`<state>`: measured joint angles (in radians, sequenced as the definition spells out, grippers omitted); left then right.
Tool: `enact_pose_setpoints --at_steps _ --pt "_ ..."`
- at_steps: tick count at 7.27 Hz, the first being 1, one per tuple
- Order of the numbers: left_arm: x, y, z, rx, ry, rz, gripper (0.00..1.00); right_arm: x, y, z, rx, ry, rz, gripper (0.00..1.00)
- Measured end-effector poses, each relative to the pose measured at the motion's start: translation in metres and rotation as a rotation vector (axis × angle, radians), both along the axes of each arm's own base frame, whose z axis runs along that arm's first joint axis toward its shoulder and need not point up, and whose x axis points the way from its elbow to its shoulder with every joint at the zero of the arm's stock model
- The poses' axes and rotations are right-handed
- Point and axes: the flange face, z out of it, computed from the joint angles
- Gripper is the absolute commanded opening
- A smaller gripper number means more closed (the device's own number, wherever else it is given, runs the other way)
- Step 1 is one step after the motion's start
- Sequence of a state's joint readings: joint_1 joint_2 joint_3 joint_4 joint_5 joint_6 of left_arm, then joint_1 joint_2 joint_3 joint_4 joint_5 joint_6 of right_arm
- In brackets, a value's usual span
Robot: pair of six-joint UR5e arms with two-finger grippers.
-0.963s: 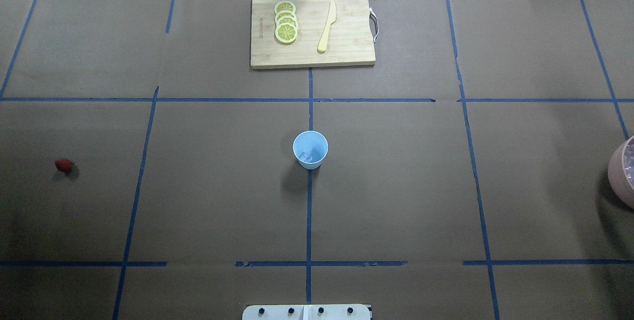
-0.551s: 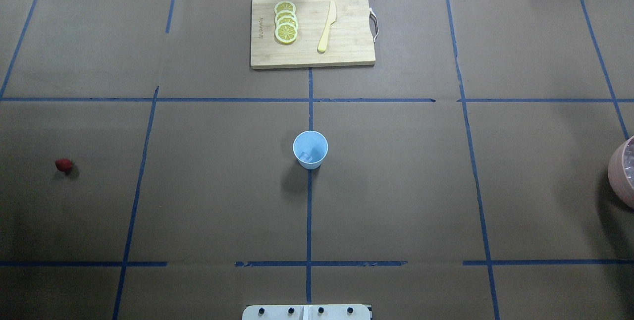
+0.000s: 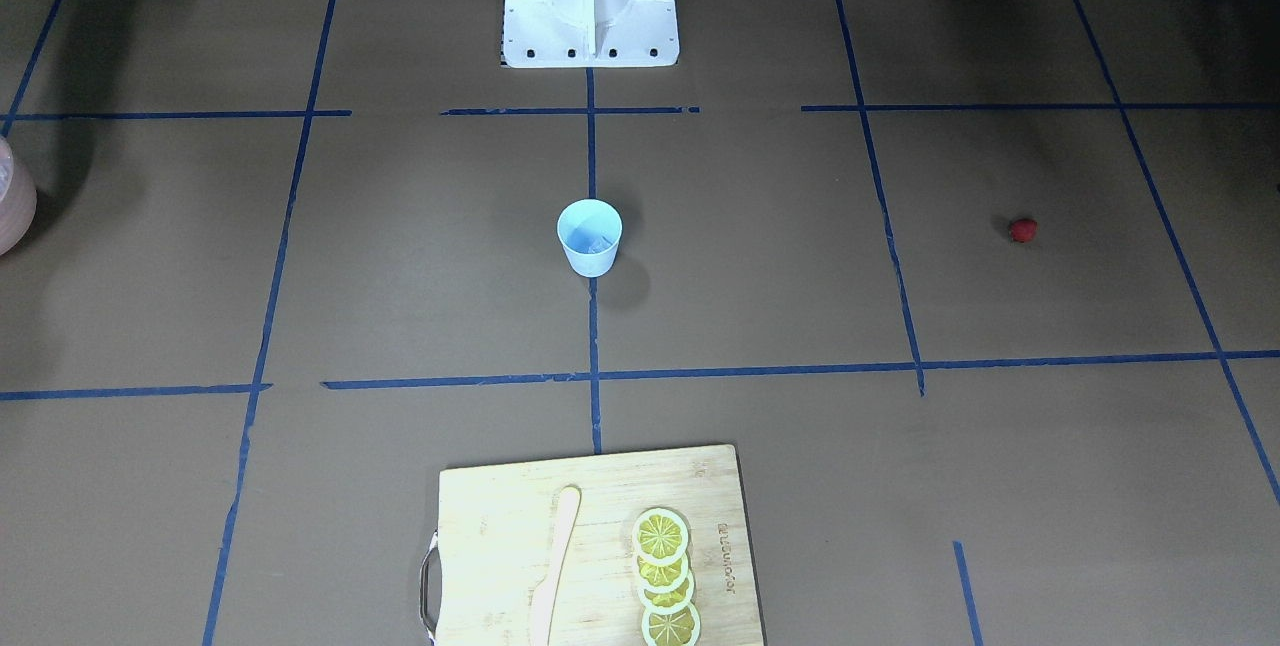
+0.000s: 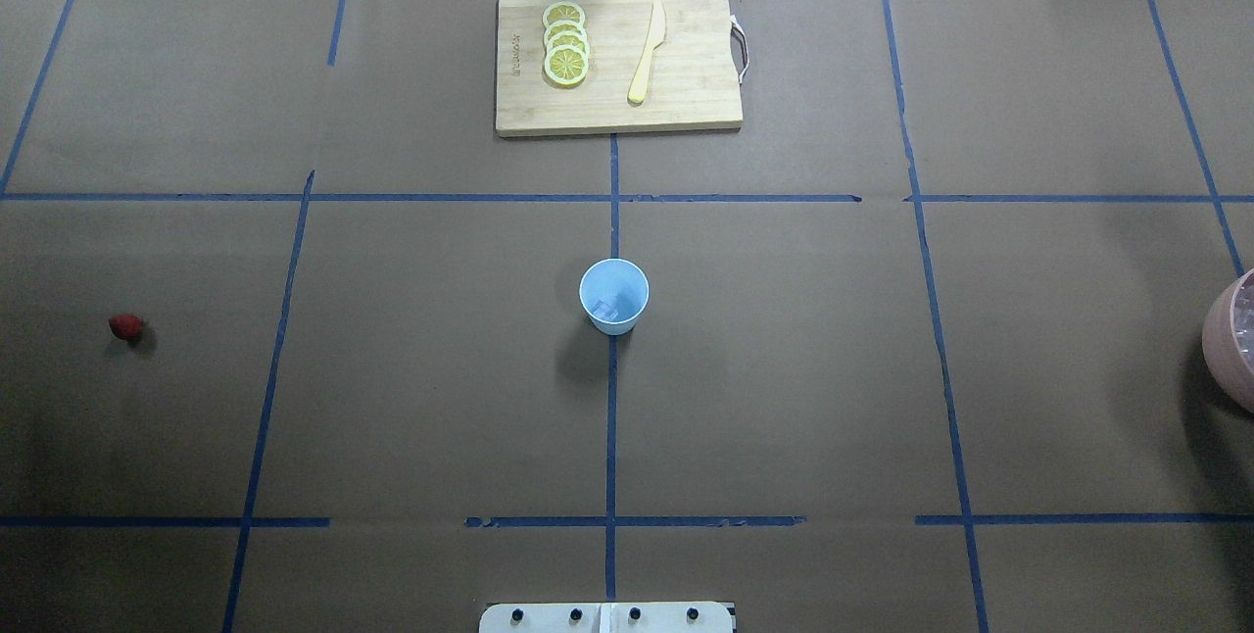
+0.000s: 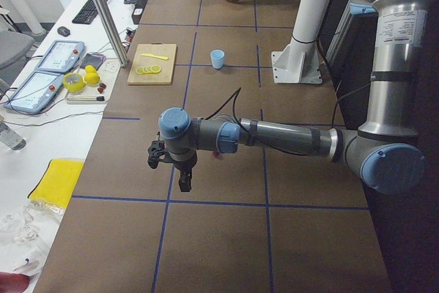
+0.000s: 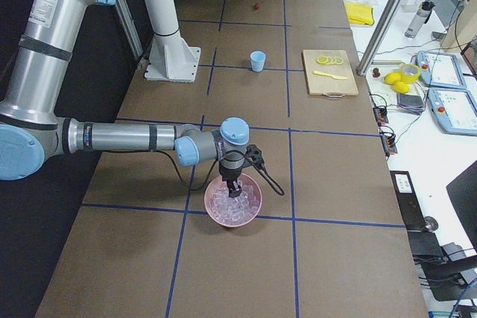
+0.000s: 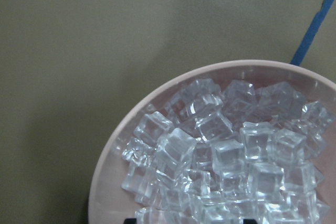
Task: Put ice and strawberries in cup
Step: 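Grasp another ice cube from the pink bowl with the right gripper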
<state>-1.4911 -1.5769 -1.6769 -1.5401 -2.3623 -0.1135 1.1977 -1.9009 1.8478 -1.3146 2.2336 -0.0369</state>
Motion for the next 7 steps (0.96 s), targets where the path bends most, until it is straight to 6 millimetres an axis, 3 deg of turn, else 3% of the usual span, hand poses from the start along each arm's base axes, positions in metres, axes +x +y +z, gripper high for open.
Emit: enact_pose_setpoints --at_steps 7 --pt "0.0 0.0 0.001 0.0 0.001 0.0 1.0 0.002 0.003 0.021 -0.019 0.02 -0.018 0.66"
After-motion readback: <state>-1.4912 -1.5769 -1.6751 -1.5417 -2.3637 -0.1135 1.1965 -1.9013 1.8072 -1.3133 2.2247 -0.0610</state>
